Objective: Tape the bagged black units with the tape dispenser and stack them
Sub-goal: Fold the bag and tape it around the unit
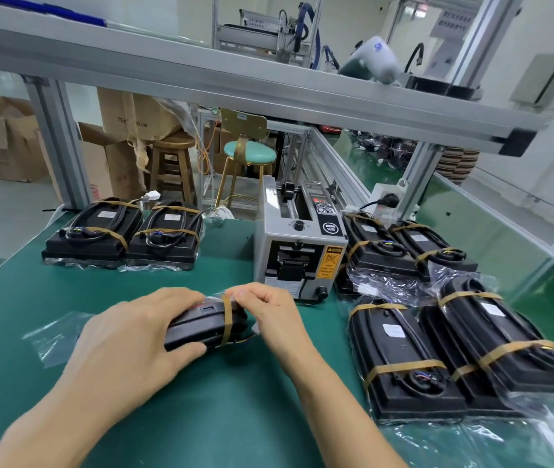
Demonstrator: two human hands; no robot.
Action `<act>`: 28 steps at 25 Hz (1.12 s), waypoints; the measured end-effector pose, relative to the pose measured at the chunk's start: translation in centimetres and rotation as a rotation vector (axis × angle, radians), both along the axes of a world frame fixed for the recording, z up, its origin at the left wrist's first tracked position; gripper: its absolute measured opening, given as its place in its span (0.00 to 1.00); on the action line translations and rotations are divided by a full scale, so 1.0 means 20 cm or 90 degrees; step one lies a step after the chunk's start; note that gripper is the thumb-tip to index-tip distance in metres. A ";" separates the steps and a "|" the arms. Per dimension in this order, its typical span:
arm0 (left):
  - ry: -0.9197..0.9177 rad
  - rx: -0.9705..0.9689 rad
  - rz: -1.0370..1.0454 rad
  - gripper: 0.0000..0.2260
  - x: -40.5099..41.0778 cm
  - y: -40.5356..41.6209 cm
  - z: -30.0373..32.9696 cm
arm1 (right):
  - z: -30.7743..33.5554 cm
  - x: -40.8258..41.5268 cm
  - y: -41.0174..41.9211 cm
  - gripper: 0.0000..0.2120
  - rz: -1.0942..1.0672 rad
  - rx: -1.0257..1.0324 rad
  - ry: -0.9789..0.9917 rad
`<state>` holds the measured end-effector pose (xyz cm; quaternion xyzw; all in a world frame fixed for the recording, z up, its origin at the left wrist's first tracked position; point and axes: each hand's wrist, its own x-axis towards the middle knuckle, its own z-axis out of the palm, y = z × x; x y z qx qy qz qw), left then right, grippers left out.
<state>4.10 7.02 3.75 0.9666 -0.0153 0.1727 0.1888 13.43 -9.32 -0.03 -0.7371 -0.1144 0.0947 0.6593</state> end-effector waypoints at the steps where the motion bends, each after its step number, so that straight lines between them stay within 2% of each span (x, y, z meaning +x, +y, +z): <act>1: -0.002 0.010 0.005 0.21 -0.01 -0.01 -0.01 | -0.01 0.00 -0.02 0.08 -0.044 0.022 -0.009; 4: -0.006 0.021 0.048 0.23 0.00 -0.04 -0.02 | -0.02 0.05 -0.11 0.12 -0.339 0.089 -0.015; 6: 0.005 0.018 0.084 0.22 0.02 -0.06 -0.01 | 0.01 0.12 -0.17 0.09 -0.477 0.104 0.024; 8: 0.009 0.024 0.114 0.21 0.03 -0.07 0.00 | 0.04 0.18 -0.18 0.07 -0.496 0.097 0.050; 13: -0.011 0.018 0.112 0.21 0.03 -0.07 -0.02 | 0.05 0.25 -0.12 0.11 -0.499 0.061 0.084; 20: -0.024 0.046 0.105 0.22 0.03 -0.08 -0.02 | 0.10 0.28 -0.08 0.10 -0.552 0.149 0.183; 22: -0.028 0.036 0.120 0.21 0.03 -0.08 -0.02 | 0.15 0.22 -0.07 0.12 -0.513 0.194 0.217; 26: -0.042 0.024 0.143 0.18 0.05 -0.07 -0.02 | 0.15 -0.08 0.02 0.08 -0.164 0.131 0.131; 28: -0.038 0.017 0.146 0.17 0.05 -0.08 -0.03 | 0.11 -0.18 0.06 0.08 -0.089 0.125 0.101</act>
